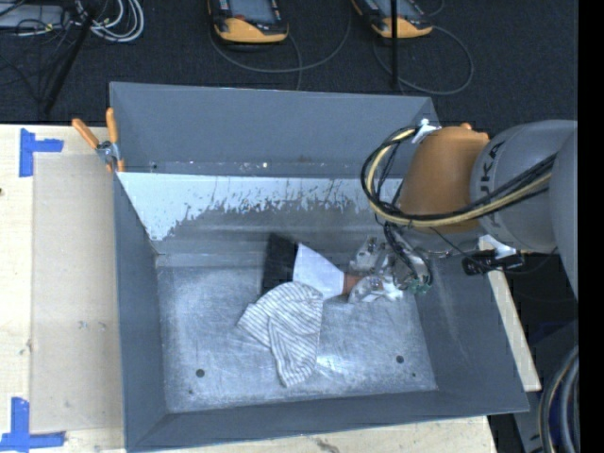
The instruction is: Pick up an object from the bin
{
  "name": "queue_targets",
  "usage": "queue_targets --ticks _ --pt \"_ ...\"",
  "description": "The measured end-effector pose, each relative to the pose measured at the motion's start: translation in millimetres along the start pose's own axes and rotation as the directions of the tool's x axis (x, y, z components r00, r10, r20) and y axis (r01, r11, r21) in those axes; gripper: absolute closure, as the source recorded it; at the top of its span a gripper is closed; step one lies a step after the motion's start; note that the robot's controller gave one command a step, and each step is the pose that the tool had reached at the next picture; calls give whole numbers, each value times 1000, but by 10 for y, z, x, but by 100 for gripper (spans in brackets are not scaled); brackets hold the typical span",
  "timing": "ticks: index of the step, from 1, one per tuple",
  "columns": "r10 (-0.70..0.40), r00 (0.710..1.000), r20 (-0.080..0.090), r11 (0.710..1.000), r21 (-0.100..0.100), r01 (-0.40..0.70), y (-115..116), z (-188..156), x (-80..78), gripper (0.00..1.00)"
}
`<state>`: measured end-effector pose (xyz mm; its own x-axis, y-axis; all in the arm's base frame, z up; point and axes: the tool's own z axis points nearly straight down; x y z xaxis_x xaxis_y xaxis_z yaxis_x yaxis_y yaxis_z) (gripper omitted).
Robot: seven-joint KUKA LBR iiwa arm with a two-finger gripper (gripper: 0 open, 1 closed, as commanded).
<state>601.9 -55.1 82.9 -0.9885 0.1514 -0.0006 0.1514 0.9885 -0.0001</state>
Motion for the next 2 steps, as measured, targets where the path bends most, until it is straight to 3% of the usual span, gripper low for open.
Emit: queue_targets --ticks 2 --pt "-18 1000 -6 1000 0 18 66 -1108 32 100"
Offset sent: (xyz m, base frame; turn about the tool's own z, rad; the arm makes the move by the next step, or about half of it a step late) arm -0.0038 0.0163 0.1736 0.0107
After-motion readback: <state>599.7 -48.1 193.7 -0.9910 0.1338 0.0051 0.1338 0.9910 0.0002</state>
